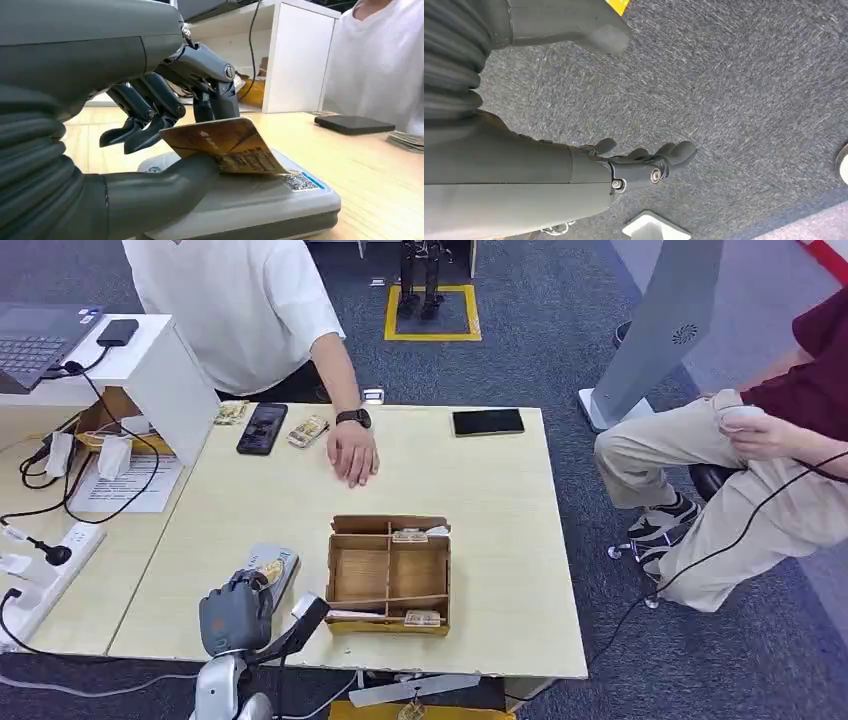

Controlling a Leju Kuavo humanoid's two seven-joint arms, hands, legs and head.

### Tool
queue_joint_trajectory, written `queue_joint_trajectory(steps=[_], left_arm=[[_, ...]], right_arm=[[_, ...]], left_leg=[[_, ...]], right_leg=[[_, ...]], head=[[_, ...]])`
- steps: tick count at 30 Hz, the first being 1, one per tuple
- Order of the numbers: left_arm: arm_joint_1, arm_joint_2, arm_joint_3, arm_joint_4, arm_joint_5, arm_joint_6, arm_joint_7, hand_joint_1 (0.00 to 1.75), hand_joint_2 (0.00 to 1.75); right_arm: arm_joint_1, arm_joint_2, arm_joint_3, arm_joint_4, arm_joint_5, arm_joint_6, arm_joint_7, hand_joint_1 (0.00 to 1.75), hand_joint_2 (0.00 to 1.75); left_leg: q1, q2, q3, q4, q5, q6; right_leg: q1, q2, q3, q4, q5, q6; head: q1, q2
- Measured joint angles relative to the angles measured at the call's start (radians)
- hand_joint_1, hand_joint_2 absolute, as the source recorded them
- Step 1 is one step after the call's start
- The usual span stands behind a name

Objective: Pass the card to the sensor for recognition and then transmit it.

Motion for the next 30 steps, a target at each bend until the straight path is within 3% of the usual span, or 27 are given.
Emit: queue_joint_trajectory(steps=[6,10,12,18,25,30], left_arm=[[0.033,-0.031,0.043,-0.1,0.108,0.002,-0.156,1.75,1.75],[0.048,-0.068,0.069,-0.216,0.223,0.001,-0.307,1.75,1.75],[0.044,-0.079,0.07,-0.278,0.263,0.001,-0.334,1.75,1.75],[-0.021,-0.068,0.04,-0.391,0.309,0.0,-0.276,1.75,1.75],[-0.165,-0.021,-0.052,-0.34,0.403,-0.025,-0.191,1.75,1.75],[-0.165,-0.021,-0.052,-0.34,0.403,-0.025,-0.191,1.75,1.75]], right_arm=[[0.0,0.0,-0.001,0.0,-0.01,0.0,-0.018,0.0,1.75],[-0.001,0.0,-0.011,0.0,0.013,0.0,-0.038,0.0,1.75],[-0.001,0.0,-0.018,0.0,0.025,0.0,-0.047,0.0,1.75],[-0.005,0.0,-0.028,0.003,0.039,0.0,-0.059,0.0,1.75],[-0.01,-0.01,-0.016,0.033,0.048,0.003,-0.065,0.0,1.75],[-0.01,-0.01,-0.016,0.033,0.048,0.003,-0.065,0.0,1.75]], left_leg=[[0.0,0.0,-0.001,0.0,0.0,0.0],[0.0,-0.001,-0.003,0.0,0.0,0.0],[0.0,-0.001,-0.003,0.0,0.0,0.0],[0.0,-0.001,-0.003,0.0,0.0,0.0],[0.0,-0.001,-0.003,0.0,0.001,0.0],[0.0,-0.001,-0.003,0.0,0.001,0.0]], right_leg=[[0.0,0.0,-0.001,0.0,0.0,0.0],[0.0,-0.001,-0.002,0.0,0.0,0.0],[0.0,0.0,-0.002,0.0,0.0,0.0],[0.0,-0.001,-0.003,0.0,0.0,0.0],[0.0,-0.001,-0.003,0.0,0.001,0.0],[0.0,-0.001,-0.003,0.0,0.001,0.0]], head=[[0.0,0.0],[0.0,0.0],[0.0,0.0],[0.0,0.0],[0.0,0.0],[0.0,0.0]])
